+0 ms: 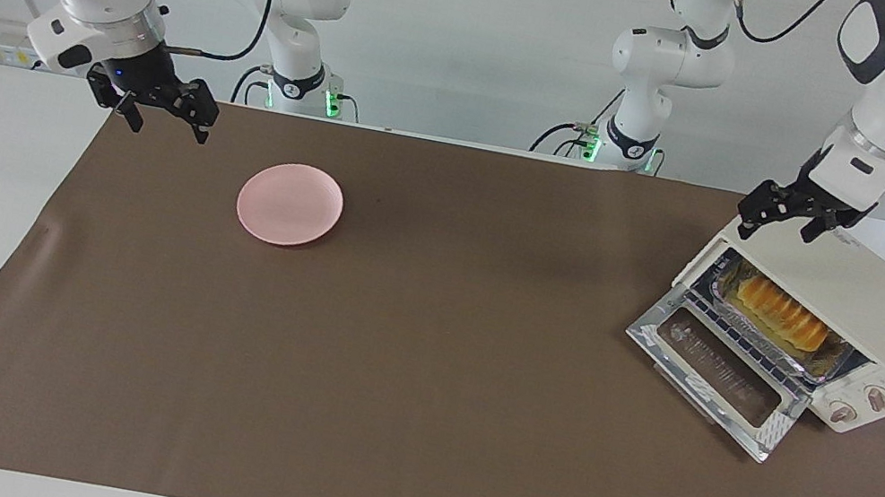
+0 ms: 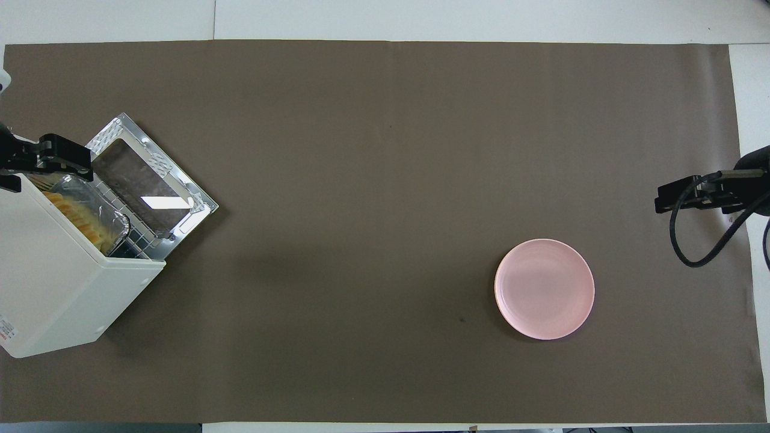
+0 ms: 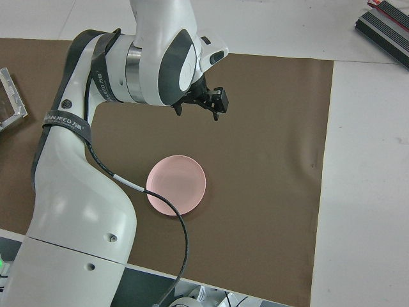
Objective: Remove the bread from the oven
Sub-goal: 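Reach the left gripper into the oven and grasp the foil tray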
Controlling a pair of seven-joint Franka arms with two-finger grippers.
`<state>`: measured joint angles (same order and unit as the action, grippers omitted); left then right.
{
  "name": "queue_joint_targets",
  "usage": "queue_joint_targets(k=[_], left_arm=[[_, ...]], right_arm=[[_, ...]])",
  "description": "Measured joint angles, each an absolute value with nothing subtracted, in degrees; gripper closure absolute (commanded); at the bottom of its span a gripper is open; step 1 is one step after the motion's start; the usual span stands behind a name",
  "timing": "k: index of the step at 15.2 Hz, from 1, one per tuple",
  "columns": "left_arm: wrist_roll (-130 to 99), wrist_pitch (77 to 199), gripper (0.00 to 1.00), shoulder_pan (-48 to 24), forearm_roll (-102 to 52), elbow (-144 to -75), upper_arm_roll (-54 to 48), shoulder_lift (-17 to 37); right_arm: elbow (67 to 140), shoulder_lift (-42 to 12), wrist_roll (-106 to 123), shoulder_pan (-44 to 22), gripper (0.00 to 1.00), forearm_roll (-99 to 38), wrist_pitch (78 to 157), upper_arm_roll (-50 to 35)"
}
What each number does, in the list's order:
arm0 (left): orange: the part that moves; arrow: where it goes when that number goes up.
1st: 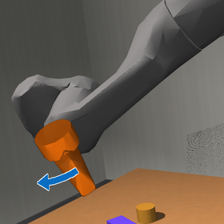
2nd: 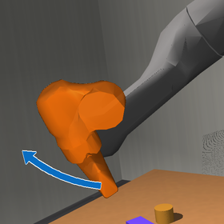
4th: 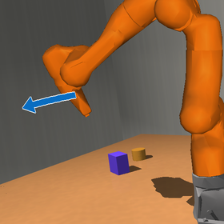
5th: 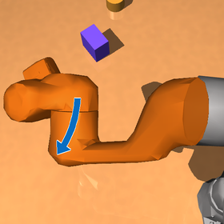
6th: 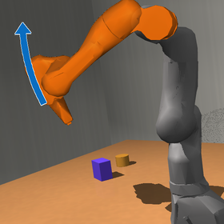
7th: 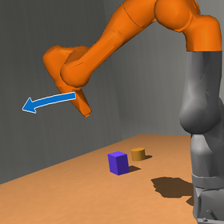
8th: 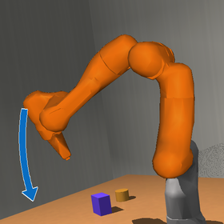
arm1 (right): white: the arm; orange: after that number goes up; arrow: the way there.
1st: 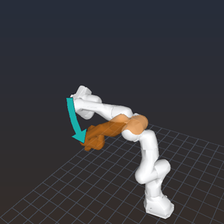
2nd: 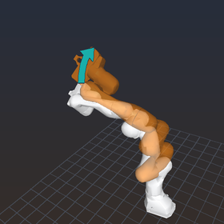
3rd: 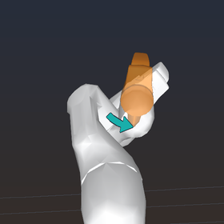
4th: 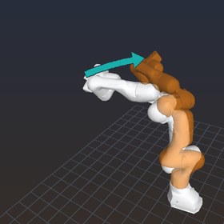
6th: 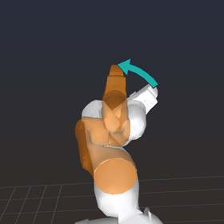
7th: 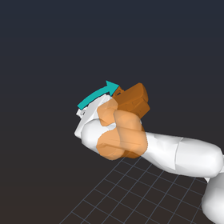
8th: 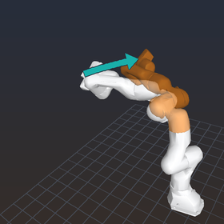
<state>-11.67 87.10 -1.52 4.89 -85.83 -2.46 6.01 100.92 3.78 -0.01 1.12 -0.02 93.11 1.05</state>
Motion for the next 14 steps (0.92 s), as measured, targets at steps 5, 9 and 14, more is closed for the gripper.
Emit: queue_joint_targets(k=[5, 9, 14], left_arm=[[-30.7, 85.9, 0.00, -3.4, 8.0, -79.8, -2.4, 17.1], [-43.6, 89.7, 0.00, -3.2, 12.6, -80.6, -1.4, 20.2], [-55.4, 98.3, 0.00, -2.8, 14.9, -86.9, -1.1, 20.4]], right_arm=[[100.9, 3.8, 0.0, 1.1, 0.00, 0.0, 93.1, 1.1], [100.9, 3.8, 0.0, 1.1, 0.00, 0.0, 93.1, 1.1], [100.9, 3.8, 0.0, 1.1, 0.00, 0.0, 93.1, 1.1]])
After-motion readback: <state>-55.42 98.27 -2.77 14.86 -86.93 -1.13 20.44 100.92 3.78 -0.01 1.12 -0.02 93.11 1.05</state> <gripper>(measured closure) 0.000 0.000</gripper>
